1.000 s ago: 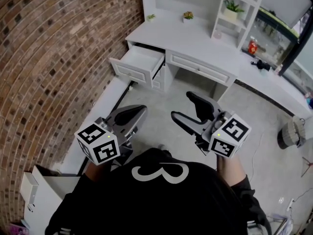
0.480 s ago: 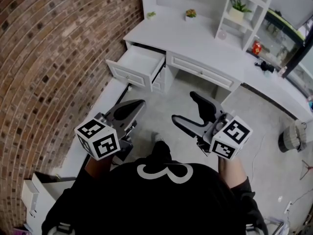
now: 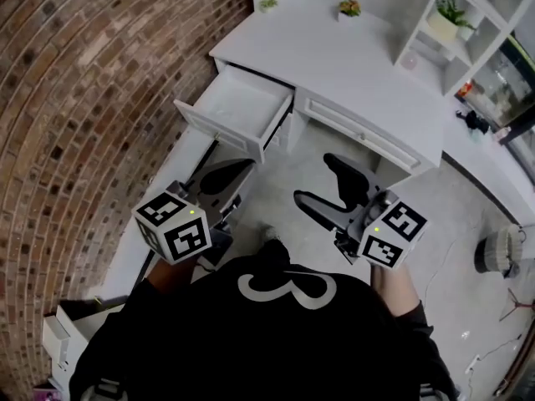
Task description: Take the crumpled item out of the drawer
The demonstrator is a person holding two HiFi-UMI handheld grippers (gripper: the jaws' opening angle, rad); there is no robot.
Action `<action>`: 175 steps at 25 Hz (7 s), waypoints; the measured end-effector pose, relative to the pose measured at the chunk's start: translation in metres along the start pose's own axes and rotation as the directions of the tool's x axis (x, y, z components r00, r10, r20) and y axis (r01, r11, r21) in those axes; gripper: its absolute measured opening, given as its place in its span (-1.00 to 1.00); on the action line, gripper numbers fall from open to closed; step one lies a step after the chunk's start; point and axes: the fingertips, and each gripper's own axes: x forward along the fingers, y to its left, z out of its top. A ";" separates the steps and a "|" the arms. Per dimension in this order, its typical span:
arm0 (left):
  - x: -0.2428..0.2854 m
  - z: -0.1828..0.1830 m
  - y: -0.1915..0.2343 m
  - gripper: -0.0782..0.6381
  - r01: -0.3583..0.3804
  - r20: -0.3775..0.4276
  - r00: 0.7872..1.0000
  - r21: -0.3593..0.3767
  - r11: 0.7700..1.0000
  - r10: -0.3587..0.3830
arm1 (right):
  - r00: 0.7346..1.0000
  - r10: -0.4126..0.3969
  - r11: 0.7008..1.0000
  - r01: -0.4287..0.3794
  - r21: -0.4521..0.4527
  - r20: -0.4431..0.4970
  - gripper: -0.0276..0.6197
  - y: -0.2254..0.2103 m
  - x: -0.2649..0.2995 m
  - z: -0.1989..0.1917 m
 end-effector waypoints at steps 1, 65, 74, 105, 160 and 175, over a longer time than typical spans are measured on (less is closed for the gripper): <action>0.008 0.002 0.013 -0.77 -0.006 -0.001 1.000 -0.010 1.000 0.006 | 1.000 0.005 1.000 -0.005 0.013 -0.012 0.21 -0.012 0.010 0.000; -0.005 -0.044 0.396 -0.77 -0.600 -0.101 0.779 -0.411 0.687 0.619 | 0.486 0.018 0.785 -0.549 -0.289 -0.874 -0.04 -0.298 0.427 -0.310; -0.026 -0.065 0.418 -0.77 -0.647 -0.140 0.735 -0.441 0.623 0.664 | 0.461 -0.012 0.700 -0.630 -0.336 -0.888 -0.07 -0.300 0.456 -0.349; -0.031 -0.085 0.431 -0.77 -0.659 -0.192 0.726 -0.472 0.586 0.661 | 0.461 0.018 0.764 -0.579 -0.285 -0.887 -0.57 -0.316 0.479 -0.365; -0.039 0.101 0.191 -0.77 -0.367 0.264 0.881 -0.143 0.919 0.393 | 0.914 0.392 0.914 -0.399 -0.070 -0.102 -0.62 -0.092 0.236 0.076; -0.031 0.093 0.163 -0.77 -0.336 0.244 0.902 -0.123 0.934 0.356 | 0.920 0.388 0.917 -0.392 -0.079 -0.057 -0.63 -0.074 0.196 0.083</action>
